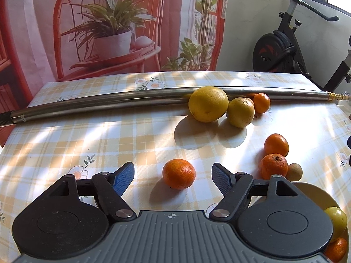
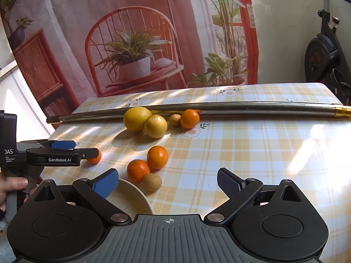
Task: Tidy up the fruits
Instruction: 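Grasp a mandarin orange on the tablecloth with the left gripper, then move the right gripper toward the pale yellow lemons while the left gripper holds the mandarin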
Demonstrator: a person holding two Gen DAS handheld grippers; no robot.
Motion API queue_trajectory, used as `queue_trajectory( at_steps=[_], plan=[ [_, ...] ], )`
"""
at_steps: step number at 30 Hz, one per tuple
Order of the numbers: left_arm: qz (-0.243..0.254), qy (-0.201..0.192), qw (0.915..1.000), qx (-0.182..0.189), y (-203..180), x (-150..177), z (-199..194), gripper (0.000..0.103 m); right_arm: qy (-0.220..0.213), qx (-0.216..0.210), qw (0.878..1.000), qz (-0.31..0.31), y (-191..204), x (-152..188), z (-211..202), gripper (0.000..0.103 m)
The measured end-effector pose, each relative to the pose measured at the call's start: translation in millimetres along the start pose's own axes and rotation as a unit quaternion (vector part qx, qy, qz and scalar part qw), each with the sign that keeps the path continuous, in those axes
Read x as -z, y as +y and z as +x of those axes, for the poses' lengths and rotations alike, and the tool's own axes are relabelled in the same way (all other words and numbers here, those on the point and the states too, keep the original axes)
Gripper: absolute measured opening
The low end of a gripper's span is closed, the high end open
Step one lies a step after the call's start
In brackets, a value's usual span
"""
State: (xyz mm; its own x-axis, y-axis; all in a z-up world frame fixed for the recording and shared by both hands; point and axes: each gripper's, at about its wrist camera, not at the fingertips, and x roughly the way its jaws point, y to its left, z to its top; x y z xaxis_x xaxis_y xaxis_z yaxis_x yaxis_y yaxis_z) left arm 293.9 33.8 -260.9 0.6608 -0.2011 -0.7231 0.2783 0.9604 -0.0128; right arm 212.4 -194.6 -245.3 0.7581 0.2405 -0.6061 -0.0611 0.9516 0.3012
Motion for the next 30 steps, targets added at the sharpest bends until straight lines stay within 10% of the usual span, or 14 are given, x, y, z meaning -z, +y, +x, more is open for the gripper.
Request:
queue_trajectory(
  at_steps=[5,16,30],
  plan=[
    [-0.009,0.003,0.9999,0.013,1.3,1.6,4.8,0.052,-0.003,0.004,1.000,0.002,-1.0,0.9,-2.1,0.085],
    [-0.011,0.007,0.9999,0.009,-0.6,3.7,14.4,0.037,-0.006,0.000,1.000,0.004,-0.1,3.1,-4.6,0.079],
    [0.008,-0.020,0.9997,0.011,-10.0,5.5,-7.2,0.036,-0.013,0.006,1.000,0.001,-0.8,-1.4,-3.5,0.077]
  ],
)
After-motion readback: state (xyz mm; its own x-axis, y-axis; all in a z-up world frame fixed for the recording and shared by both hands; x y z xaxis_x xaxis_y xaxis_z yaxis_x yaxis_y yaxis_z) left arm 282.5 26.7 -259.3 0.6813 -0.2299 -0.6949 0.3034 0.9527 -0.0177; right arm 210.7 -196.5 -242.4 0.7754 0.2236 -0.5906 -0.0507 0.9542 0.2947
